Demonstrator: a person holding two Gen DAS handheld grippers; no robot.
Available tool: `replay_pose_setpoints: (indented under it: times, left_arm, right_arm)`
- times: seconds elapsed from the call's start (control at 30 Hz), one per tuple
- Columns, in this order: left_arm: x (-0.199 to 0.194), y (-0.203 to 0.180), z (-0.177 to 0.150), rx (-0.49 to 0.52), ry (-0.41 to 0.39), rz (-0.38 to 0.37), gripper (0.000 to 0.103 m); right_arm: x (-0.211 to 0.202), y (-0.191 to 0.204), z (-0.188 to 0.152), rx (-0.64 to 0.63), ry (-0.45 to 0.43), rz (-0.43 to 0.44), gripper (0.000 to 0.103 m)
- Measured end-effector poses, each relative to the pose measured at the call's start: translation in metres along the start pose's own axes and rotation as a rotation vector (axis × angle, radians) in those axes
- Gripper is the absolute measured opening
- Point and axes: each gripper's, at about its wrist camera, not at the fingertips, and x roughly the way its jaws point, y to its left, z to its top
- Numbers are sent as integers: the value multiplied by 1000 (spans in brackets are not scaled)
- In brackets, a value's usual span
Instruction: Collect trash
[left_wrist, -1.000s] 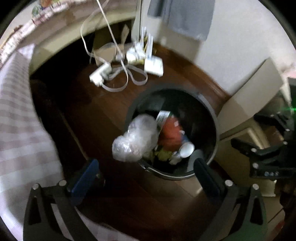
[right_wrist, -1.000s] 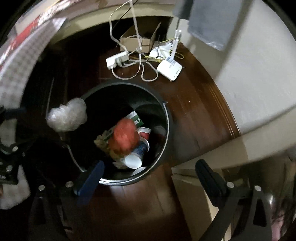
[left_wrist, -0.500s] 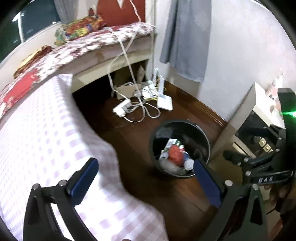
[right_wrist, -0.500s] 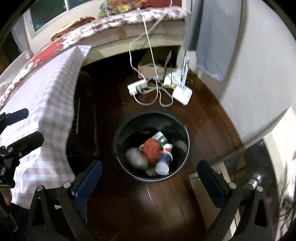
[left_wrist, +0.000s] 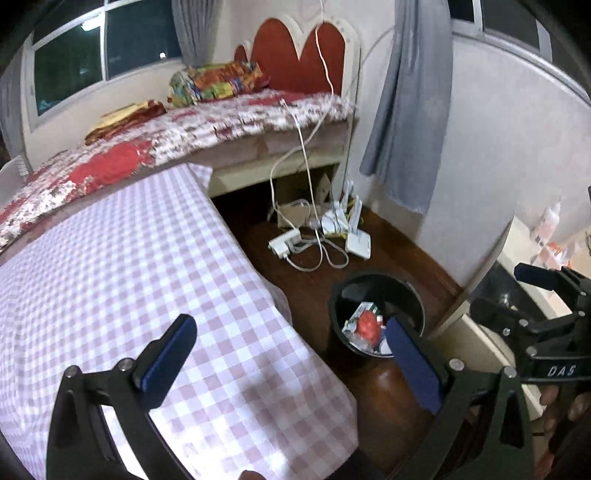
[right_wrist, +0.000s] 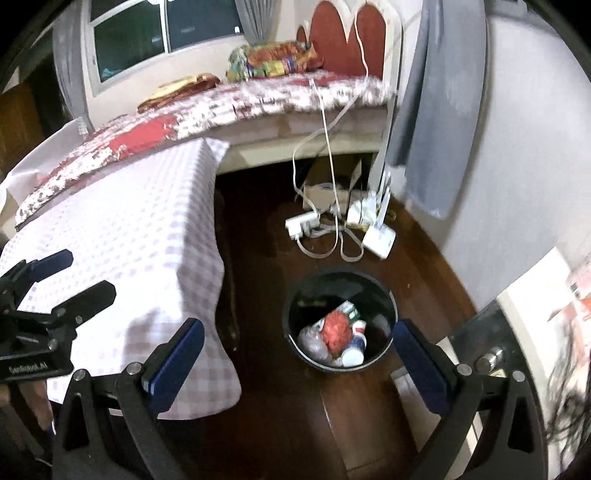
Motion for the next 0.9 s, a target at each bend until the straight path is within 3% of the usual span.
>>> replay_pose_setpoints:
  times: [0.23,0.47,0.9]
  left_arm:
    - [-38,0,9,-9,-96,37,103]
    - [-60,-2,15,-12,-162,60,103]
    - [-68,4,17,-31,-192,70,103]
  right_arm:
    - [-41,23,9,-40,-82,-5,103]
    - [-77,20,20,-23,-175,-25,103]
    - [-89,22,30,-25,-220,-35,103]
